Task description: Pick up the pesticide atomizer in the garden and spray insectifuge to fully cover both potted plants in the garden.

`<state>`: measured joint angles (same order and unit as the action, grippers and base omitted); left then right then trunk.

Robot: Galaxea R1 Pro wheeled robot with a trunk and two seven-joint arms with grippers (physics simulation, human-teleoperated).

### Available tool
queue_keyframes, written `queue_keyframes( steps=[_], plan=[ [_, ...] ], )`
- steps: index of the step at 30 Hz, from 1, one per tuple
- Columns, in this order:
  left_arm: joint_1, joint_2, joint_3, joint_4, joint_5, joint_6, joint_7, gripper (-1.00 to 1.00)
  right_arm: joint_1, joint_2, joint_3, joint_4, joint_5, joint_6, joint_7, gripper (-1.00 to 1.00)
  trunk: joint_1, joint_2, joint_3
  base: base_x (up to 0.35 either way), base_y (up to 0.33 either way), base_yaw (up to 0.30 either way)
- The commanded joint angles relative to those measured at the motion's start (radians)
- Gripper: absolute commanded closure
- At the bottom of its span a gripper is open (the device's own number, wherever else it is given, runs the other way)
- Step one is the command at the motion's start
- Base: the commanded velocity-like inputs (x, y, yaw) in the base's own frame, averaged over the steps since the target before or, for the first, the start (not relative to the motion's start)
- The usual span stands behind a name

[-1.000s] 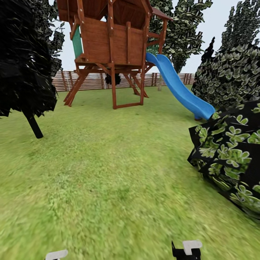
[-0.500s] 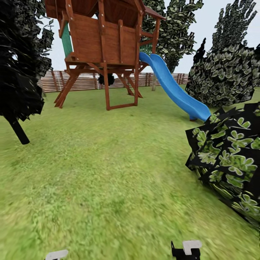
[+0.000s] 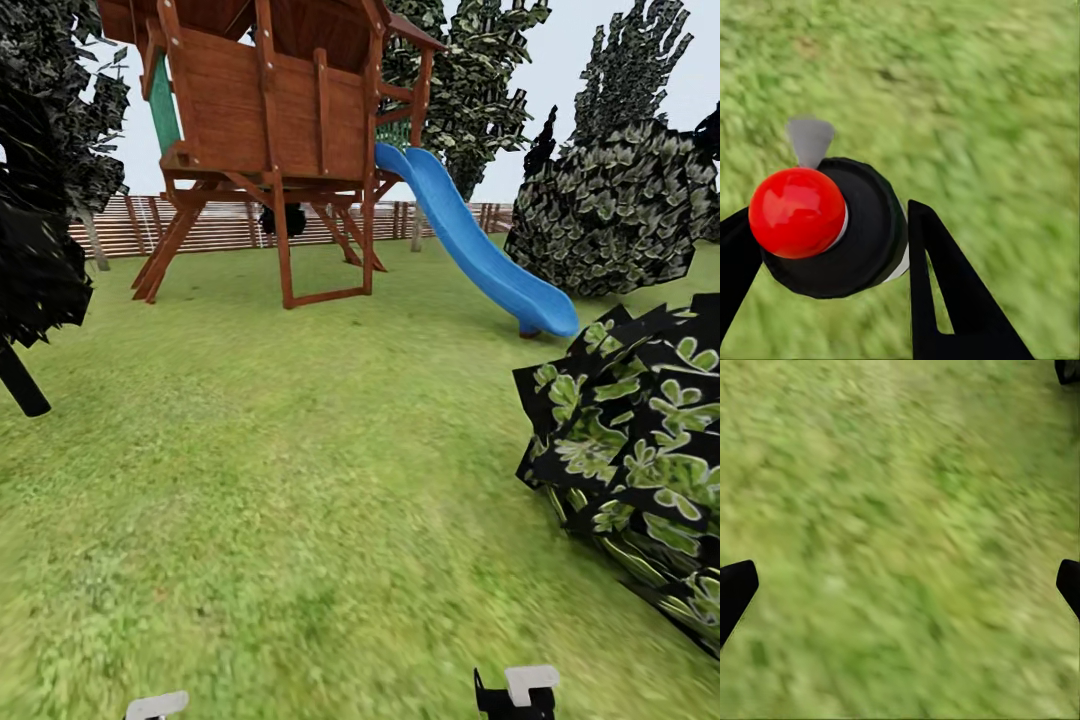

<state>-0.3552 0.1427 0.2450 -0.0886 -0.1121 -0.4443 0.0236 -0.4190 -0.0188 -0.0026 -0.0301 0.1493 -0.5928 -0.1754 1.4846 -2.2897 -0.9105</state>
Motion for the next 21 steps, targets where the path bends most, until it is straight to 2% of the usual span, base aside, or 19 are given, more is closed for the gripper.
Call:
queue_keyframes(
  steps=[1,21],
  plan=[
    [-0.001,0.0,0.007,0.001,-0.01,-0.004,0.002,1.0,0.0,0.0,0.0,0.001,0.01,-0.001,-0.009,-1.0,0.0,0.0,-0.001,0.339,0.0,0.0],
    [-0.001,0.0,0.007,0.001,-0.009,-0.004,0.002,1.0,0.0,0.0,0.0,0.001,0.012,-0.001,-0.009,-1.0,0.0,0.0,-0.001,0.339,0.0,0.0]
  ],
)
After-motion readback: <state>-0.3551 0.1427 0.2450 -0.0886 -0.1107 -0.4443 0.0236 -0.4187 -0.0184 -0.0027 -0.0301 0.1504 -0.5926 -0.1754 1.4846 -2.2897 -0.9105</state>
